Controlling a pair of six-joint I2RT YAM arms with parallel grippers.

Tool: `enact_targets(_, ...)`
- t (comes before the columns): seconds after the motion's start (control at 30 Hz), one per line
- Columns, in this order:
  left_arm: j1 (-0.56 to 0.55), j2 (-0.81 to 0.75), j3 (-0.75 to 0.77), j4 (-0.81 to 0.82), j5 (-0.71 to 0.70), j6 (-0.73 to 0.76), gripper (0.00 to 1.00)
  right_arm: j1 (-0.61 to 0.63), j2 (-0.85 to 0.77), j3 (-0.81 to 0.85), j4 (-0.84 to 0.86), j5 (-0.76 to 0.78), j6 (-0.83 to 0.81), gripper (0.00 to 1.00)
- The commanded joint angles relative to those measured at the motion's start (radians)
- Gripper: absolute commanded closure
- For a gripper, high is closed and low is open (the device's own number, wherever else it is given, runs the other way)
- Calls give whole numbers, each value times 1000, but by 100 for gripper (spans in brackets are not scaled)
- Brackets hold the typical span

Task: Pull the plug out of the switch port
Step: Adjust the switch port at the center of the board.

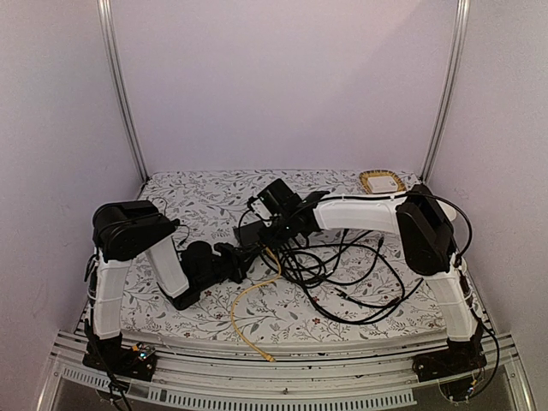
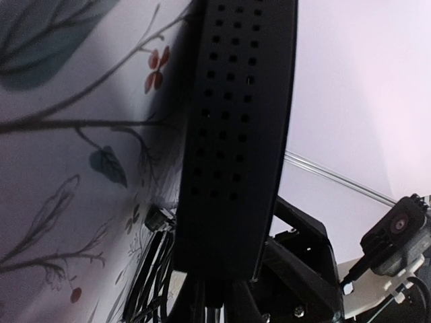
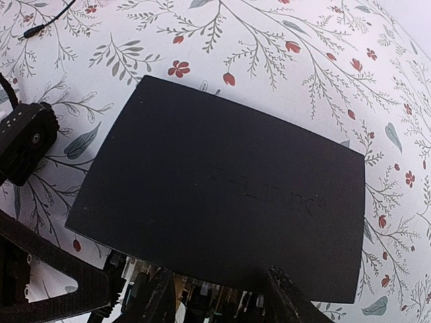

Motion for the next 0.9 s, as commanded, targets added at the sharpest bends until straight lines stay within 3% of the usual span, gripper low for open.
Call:
enact_targets(0.0, 24, 137, -82, -375, 28, 2, 96, 9, 92, 35, -45, 41, -11, 52)
enact_targets(0.87, -9, 178, -72, -365, 63, 35, 100, 13, 162, 134, -59, 47, 11, 52)
